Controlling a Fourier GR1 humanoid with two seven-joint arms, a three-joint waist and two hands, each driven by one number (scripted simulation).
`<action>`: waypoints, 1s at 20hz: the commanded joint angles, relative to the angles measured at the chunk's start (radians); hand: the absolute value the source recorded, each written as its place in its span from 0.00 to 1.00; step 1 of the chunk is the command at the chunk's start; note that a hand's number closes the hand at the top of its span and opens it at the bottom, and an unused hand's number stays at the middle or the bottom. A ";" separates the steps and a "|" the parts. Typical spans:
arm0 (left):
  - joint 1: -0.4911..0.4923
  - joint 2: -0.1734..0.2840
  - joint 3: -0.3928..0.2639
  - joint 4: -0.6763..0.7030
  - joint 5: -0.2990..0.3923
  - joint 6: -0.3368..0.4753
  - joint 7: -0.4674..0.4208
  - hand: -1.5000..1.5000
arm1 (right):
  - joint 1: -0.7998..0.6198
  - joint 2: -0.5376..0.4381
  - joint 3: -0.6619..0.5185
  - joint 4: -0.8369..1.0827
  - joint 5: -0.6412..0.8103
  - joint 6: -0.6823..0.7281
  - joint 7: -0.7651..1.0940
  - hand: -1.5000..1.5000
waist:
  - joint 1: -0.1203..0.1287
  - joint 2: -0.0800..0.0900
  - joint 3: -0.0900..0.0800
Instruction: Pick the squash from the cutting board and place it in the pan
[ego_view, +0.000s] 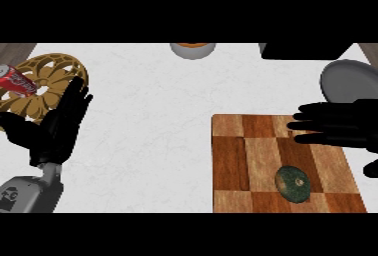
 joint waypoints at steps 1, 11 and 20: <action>-0.007 0.006 0.007 -0.006 -0.012 -0.010 0.000 0.50 | -0.012 -0.056 0.094 -0.025 0.149 0.060 -0.057 0.00 | -0.003 -0.001 0.000; 0.096 -0.004 0.062 -0.048 -0.014 -0.060 -0.022 0.50 | 0.111 -0.065 0.041 -0.130 0.343 -0.124 -0.060 0.00 | -0.018 -0.006 0.000; 0.047 -0.069 0.075 -0.039 -0.077 -0.042 0.025 0.50 | 0.265 0.024 -0.047 -0.285 0.422 -0.082 -0.017 0.00 | -0.020 -0.004 0.000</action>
